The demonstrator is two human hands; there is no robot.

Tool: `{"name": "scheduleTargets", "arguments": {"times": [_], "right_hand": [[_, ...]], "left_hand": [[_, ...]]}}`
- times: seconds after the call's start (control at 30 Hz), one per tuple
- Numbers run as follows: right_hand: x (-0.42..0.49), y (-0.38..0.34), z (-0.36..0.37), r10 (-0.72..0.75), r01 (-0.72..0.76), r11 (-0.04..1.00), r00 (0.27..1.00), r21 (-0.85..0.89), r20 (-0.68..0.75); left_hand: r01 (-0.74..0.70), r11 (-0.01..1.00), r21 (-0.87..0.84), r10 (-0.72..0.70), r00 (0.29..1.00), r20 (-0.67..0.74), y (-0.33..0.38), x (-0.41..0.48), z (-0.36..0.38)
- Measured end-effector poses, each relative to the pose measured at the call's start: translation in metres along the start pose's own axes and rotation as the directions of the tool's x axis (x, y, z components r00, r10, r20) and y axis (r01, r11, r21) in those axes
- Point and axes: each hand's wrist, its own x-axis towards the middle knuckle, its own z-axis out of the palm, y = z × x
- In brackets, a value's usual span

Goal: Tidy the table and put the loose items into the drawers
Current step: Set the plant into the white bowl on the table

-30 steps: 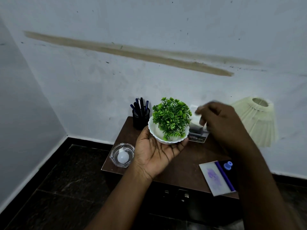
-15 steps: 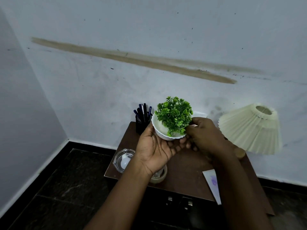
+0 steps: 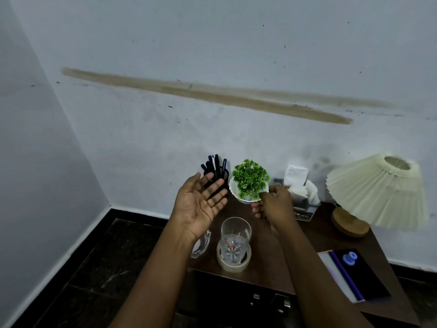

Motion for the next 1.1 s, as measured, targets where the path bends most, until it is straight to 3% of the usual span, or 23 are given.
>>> {"name": "scheduleTargets", "arguments": {"times": [0.2, 0.43, 0.8, 1.1], "right_hand": [[0.023, 0.049, 0.011, 0.076, -0.076, 0.996, 0.997, -0.044, -0.02], [0.038, 0.073, 0.019, 0.117, -0.116, 0.993, 0.99, 0.023, -0.073], [0.046, 0.077, 0.019, 0.16, -0.135, 0.959, 0.983, 0.247, -0.084], [0.047, 0.078, 0.014, 0.164, -0.156, 0.975, 0.986, 0.158, -0.038]], "left_hand": [[0.059, 0.973, 0.223, -0.046, 0.997, -0.065, -0.017, 0.043, 0.017], [0.185, 0.894, 0.407, -0.164, 0.983, -0.087, -0.045, 0.071, 0.026], [0.237, 0.888, 0.393, -0.246, 0.969, -0.029, -0.051, 0.095, 0.017], [0.255, 0.922, 0.291, -0.266, 0.964, -0.001, -0.053, 0.089, 0.022]]}}
